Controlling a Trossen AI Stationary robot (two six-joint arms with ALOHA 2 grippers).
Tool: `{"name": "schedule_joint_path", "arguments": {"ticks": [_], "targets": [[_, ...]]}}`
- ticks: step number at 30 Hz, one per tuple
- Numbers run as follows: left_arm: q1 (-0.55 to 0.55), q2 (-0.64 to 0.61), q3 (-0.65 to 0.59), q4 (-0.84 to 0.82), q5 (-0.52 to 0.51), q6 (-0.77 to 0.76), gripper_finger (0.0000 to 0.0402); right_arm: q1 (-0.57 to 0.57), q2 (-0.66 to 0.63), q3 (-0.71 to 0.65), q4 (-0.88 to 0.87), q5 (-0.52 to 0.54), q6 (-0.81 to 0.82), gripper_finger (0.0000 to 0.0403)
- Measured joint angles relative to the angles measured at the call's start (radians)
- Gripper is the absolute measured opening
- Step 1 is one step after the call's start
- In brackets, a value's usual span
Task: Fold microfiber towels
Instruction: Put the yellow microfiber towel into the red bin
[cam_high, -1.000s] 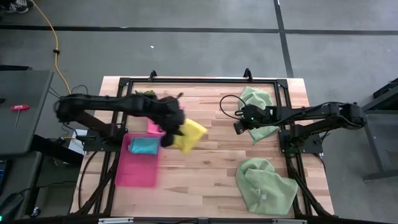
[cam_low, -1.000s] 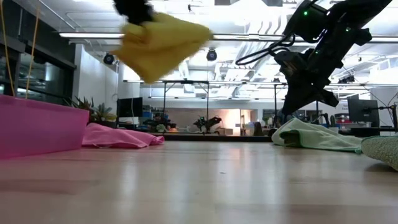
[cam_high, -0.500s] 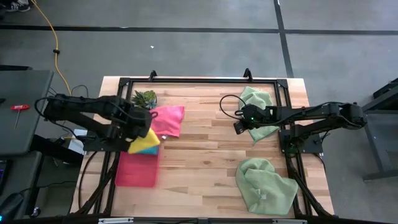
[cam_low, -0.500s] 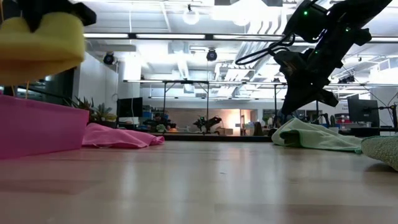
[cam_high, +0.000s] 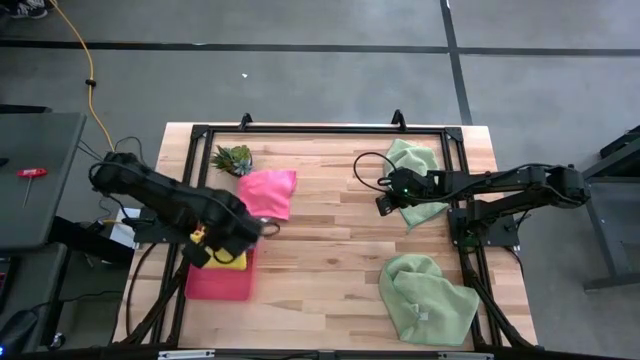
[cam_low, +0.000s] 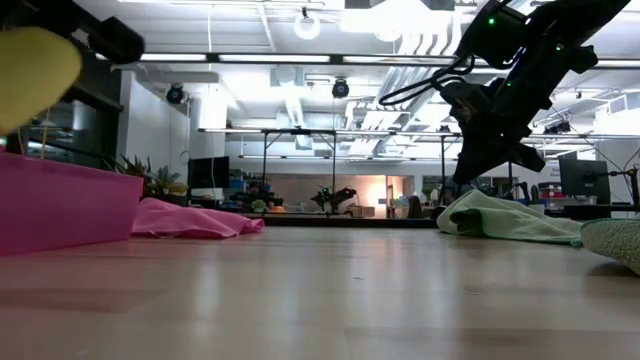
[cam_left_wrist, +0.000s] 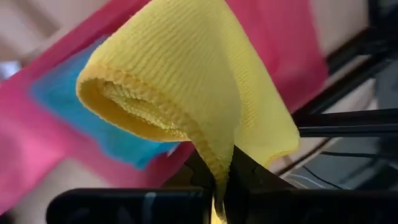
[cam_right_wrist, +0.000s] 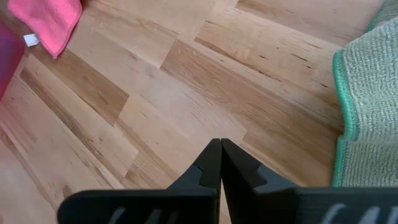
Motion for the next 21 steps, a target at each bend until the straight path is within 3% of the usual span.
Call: {"name": "schedule_joint_path", "arguments": {"ticks": [6, 11, 21], "targets": [[-0.055, 0.103, 0.0, 0.09, 0.085, 0.001, 0.0, 0.0, 0.0, 0.0, -0.001, 0.0, -0.003, 0.0002], [-0.072, 0.182, -0.009, 0.133, 0.084, 0.005, 0.0, 0.0, 0.0, 0.0, 0.0, 0.0, 0.012, 0.0002], [-0.033, 0.155, -0.179, 0.309, 0.143, -0.072, 0.0, 0.0, 0.0, 0.0, -0.017, -0.012, 0.023, 0.0002]]}}
